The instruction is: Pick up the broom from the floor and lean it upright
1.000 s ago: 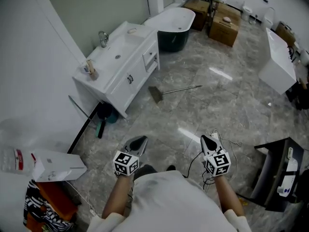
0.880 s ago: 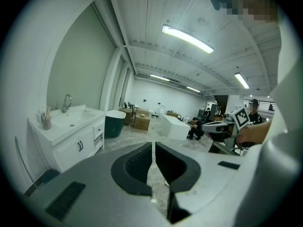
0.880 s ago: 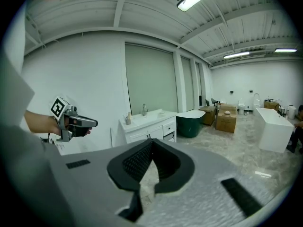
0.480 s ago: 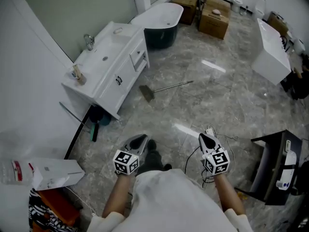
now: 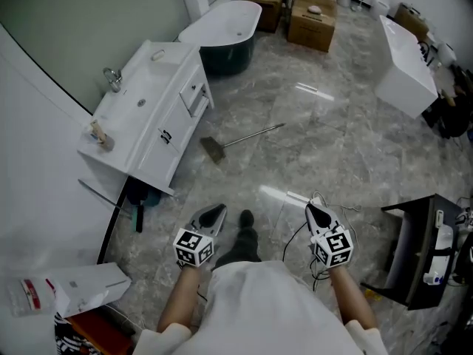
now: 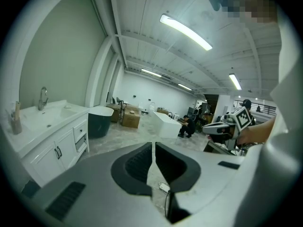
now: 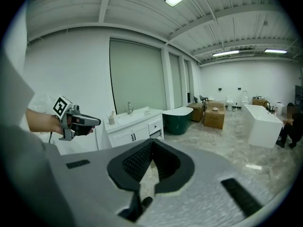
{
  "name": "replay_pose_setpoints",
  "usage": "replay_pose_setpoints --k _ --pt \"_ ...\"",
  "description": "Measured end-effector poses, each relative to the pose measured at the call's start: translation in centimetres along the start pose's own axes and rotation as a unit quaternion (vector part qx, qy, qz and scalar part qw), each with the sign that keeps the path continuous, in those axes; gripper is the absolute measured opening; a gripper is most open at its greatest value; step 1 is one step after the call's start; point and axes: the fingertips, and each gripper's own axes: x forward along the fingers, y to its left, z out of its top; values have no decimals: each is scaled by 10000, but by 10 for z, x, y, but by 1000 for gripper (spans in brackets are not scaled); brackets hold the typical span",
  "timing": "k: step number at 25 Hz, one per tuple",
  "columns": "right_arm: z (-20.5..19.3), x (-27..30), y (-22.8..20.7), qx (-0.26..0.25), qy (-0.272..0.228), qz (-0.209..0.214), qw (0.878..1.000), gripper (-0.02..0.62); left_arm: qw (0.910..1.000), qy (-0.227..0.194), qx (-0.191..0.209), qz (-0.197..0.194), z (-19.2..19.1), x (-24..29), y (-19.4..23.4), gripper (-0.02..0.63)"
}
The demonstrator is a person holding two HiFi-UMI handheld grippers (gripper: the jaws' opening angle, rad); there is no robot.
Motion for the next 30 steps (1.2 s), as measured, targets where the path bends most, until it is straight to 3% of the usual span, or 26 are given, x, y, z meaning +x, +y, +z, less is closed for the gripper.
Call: replay_pose_setpoints --k 15,23,30 --pt "61 151 -105 42 389 -338 9987 2 9980 414 208 -429 76 150 121 21" --pt "105 224 -125 10 393 -479 9981 2 9972 398 200 -600 110 203 185 21" --pt "117 253 -146 167 456 -652 9967 2 9968 398 186 -664 127 233 208 21"
